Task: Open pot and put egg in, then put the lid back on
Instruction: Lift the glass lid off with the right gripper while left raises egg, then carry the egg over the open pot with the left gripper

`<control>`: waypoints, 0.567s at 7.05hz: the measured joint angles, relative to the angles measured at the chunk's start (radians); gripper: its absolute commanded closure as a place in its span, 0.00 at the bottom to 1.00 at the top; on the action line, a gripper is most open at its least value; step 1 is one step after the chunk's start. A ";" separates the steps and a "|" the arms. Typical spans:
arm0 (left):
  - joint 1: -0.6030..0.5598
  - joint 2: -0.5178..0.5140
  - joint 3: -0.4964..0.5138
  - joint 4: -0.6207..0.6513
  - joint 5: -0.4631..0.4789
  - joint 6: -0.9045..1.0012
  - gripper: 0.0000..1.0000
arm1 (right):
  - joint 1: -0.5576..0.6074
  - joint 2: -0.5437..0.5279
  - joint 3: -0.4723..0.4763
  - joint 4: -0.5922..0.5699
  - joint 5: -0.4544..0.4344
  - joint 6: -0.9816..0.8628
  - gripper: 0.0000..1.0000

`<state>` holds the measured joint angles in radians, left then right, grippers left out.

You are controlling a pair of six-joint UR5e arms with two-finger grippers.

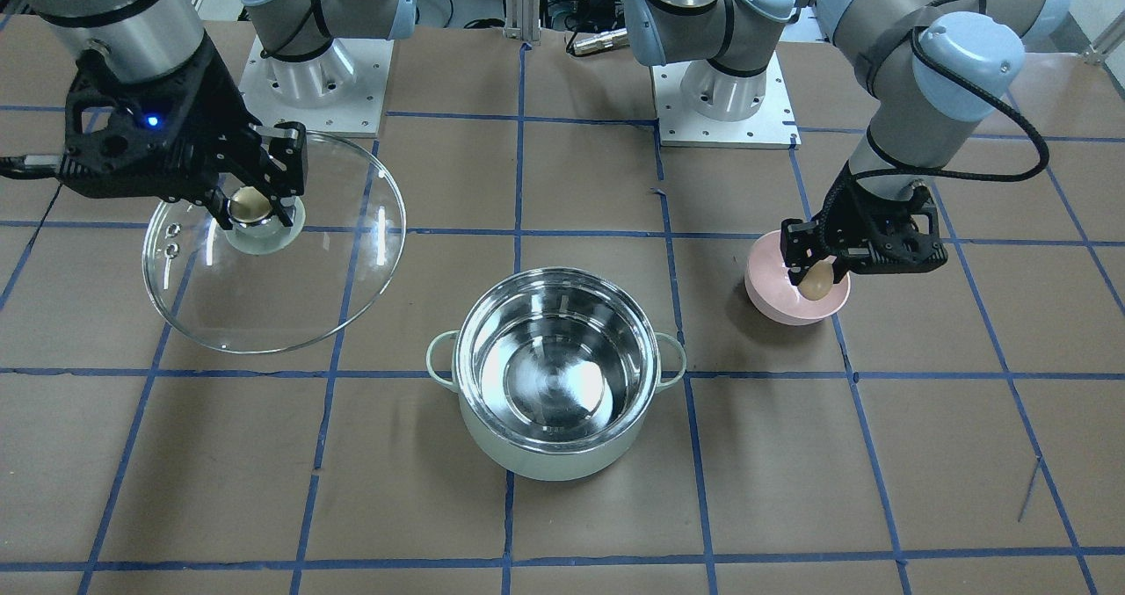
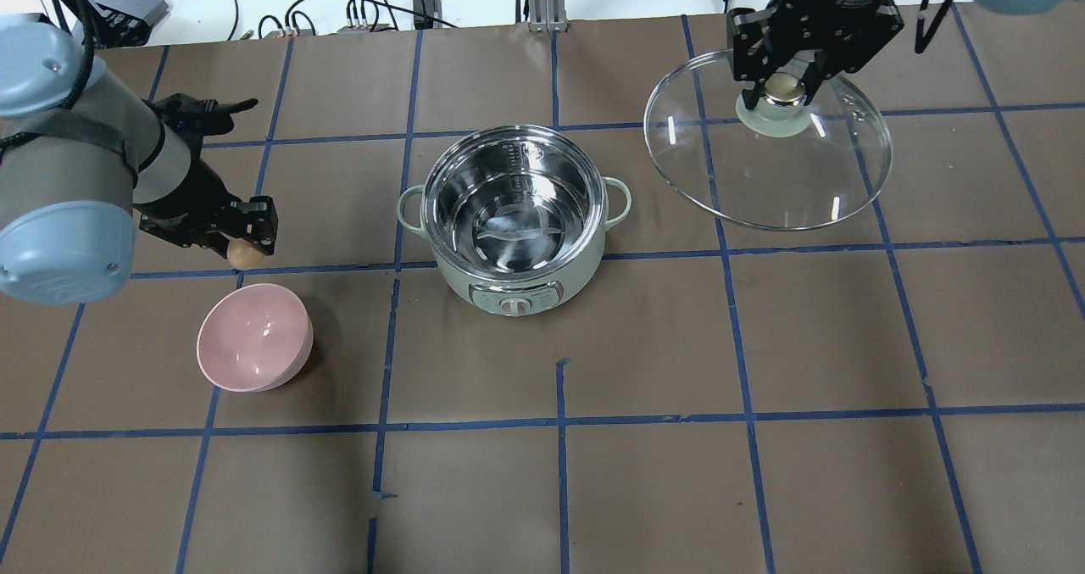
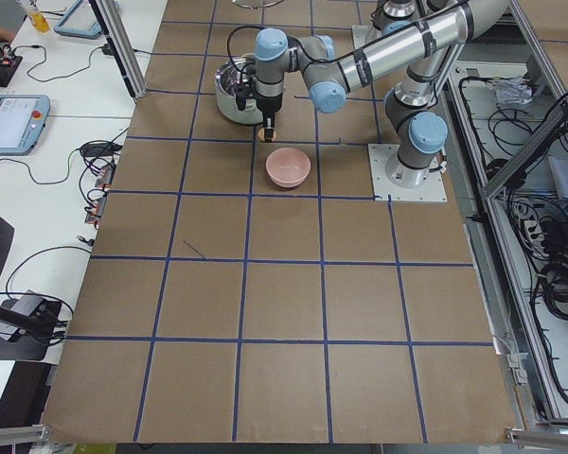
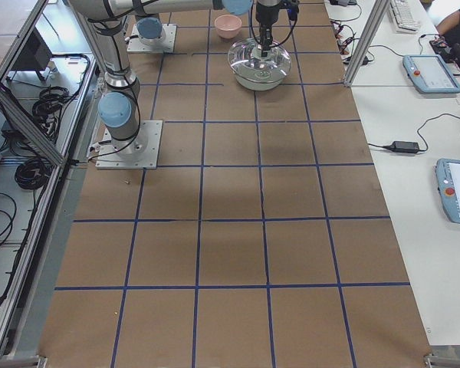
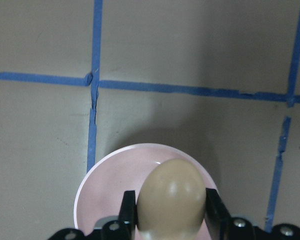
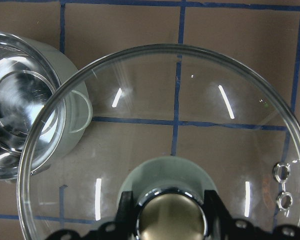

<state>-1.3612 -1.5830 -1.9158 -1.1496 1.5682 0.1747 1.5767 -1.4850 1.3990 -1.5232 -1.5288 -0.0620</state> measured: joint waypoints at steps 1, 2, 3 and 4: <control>-0.050 -0.012 0.042 -0.009 -0.030 -0.048 0.97 | -0.015 -0.031 0.012 0.019 -0.002 -0.038 0.96; -0.104 -0.030 0.076 -0.008 -0.058 -0.090 0.96 | -0.027 -0.045 0.015 0.035 -0.004 -0.071 0.96; -0.171 -0.057 0.111 0.000 -0.070 -0.143 0.96 | -0.032 -0.051 0.015 0.044 -0.008 -0.096 0.96; -0.238 -0.103 0.146 0.023 -0.072 -0.224 0.96 | -0.032 -0.054 0.014 0.047 -0.014 -0.107 0.96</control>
<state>-1.5990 -1.6862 -1.7700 -1.1261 1.4960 -0.0495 1.5448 -1.5386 1.4128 -1.4757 -1.5423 -0.1689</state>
